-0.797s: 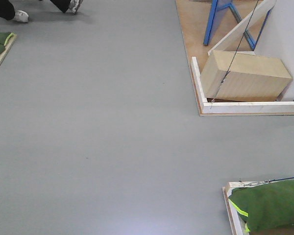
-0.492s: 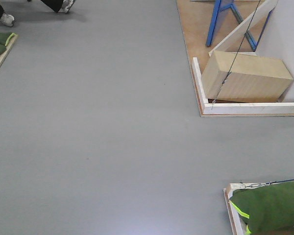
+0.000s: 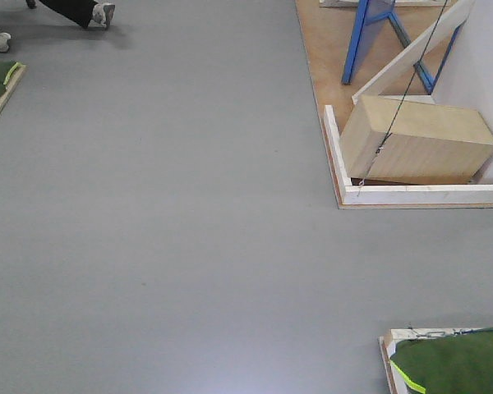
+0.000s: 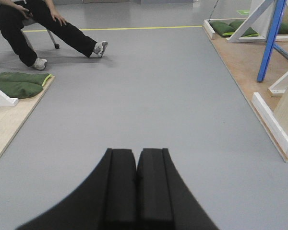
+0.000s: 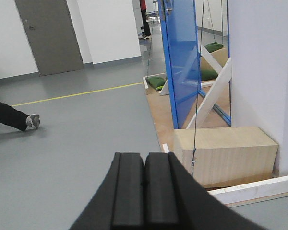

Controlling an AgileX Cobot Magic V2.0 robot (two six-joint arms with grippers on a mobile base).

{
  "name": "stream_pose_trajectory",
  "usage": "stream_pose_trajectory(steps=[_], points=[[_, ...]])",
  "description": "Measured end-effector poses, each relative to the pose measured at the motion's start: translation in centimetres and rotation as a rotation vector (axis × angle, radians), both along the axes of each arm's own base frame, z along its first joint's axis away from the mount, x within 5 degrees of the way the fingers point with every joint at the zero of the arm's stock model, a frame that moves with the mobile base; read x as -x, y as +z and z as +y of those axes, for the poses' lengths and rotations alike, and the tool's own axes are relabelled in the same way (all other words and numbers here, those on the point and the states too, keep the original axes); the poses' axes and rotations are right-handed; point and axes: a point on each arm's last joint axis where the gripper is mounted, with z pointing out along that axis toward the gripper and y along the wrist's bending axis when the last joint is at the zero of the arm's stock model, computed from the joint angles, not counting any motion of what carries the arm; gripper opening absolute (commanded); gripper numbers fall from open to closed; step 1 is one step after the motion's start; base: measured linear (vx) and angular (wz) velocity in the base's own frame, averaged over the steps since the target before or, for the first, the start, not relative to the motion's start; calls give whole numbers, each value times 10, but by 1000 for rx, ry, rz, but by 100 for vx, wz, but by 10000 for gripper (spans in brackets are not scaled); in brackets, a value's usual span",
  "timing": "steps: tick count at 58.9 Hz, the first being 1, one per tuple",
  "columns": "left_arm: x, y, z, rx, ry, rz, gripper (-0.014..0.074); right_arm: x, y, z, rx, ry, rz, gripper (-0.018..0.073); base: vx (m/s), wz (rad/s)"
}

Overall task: Move to blue door and open it
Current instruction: 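Drive the base forward toward the blue door frame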

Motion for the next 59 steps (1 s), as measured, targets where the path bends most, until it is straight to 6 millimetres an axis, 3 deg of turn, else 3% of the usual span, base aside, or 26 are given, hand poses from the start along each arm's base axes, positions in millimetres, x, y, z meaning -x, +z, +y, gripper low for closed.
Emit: stream_pose_trajectory(steps=[59], points=[[0,0,0,0,0,0,73,0,0,0,0,0,0,8,32,2]])
